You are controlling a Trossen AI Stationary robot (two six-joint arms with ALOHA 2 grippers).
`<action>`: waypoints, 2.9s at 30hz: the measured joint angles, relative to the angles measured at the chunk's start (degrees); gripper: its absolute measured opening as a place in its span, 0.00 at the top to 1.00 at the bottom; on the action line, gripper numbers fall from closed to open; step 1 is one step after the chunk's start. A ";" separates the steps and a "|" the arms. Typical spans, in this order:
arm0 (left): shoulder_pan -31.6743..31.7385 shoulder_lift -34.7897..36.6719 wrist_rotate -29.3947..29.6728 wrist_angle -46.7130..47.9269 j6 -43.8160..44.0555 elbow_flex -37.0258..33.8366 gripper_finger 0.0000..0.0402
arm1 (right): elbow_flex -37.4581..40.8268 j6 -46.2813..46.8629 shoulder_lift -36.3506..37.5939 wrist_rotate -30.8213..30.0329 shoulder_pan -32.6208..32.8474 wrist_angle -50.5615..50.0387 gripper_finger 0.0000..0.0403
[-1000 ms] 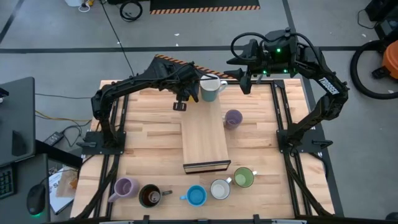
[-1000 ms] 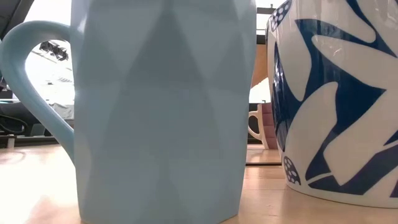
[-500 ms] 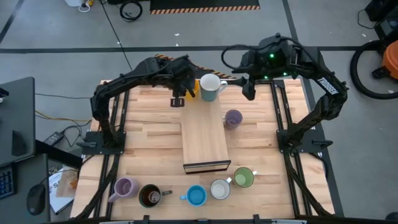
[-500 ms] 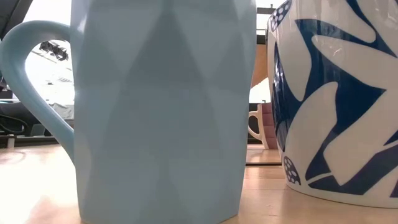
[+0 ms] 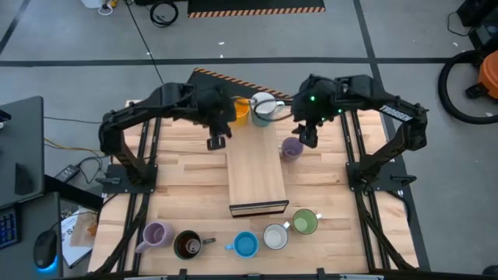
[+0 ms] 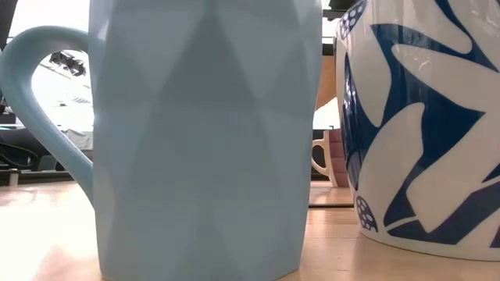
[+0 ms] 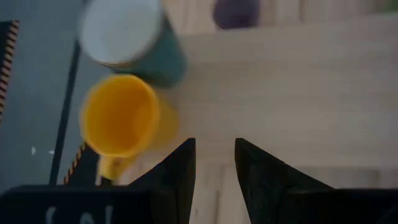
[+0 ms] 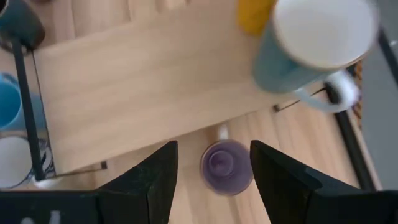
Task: Place coffee mugs
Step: Put the dark green patterned mug on the shelf
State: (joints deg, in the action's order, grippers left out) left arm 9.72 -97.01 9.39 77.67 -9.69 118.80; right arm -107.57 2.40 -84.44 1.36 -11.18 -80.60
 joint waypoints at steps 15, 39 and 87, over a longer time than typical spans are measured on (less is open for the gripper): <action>-15.74 9.38 -15.38 -1.52 23.33 -18.65 0.70 | 10.66 5.39 8.20 -6.14 4.22 8.01 0.49; -49.00 8.51 -17.22 -29.22 73.18 -39.14 0.70 | 10.66 -3.68 8.74 -7.28 3.89 12.82 0.49; -69.30 -15.12 1.39 -10.33 58.74 -26.56 0.59 | 10.62 -1.69 8.70 -5.77 3.87 18.43 0.49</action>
State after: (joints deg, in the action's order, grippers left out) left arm -59.58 -112.13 10.77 67.34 49.04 92.25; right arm -96.95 0.71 -75.75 -4.40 -7.31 -62.17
